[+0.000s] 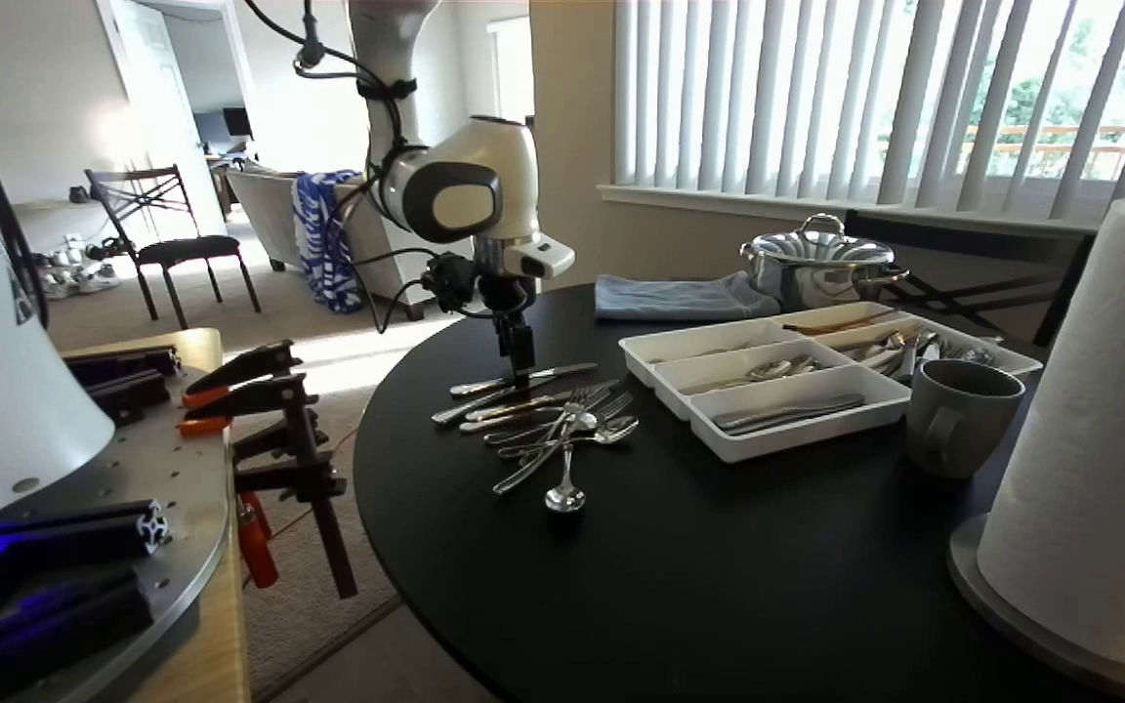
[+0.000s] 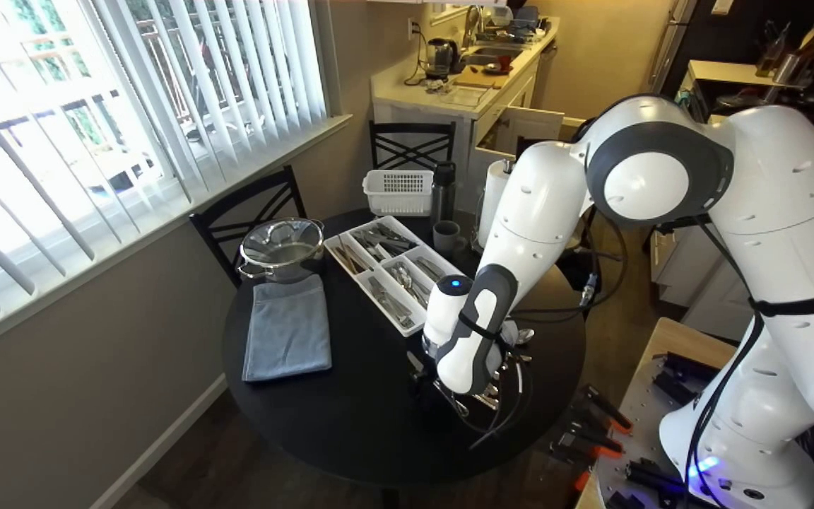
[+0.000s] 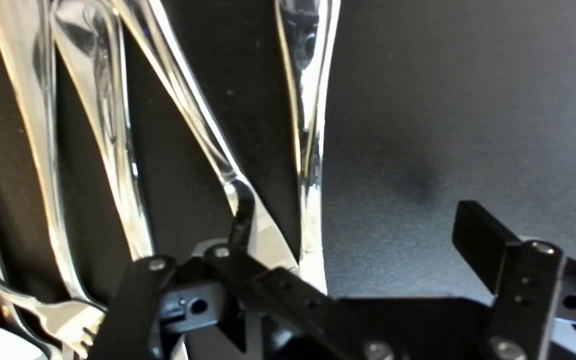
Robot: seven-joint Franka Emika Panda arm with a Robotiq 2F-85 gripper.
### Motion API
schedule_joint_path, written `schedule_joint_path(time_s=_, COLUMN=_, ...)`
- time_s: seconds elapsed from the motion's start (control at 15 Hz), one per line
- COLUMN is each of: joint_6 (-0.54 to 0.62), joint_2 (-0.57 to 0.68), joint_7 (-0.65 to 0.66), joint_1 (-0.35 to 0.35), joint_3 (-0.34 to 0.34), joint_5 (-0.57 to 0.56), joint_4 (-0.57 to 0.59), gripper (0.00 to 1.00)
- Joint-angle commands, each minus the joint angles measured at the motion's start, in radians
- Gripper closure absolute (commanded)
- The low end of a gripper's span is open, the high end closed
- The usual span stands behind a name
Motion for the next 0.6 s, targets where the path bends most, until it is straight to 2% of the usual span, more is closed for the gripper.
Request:
schedule_joint_path(time_s=0.0, joint_6=0.032, joint_2=-0.044, joint_7=0.023, joint_1=0.014, joint_3=0.007, joint_5=0.024, joint_4=-0.062, gripper=0.0)
schedule_joint_path(time_s=0.2, joint_6=0.017, joint_2=-0.042, joint_7=0.017, joint_1=0.019, joint_3=-0.004, joint_5=0.017, joint_4=-0.054, gripper=0.0)
schedule_joint_path(time_s=0.53, joint_6=0.026, joint_2=-0.054, joint_7=-0.032, joint_1=0.105, joint_3=-0.099, joint_5=-0.054, joint_4=-0.063, gripper=0.0)
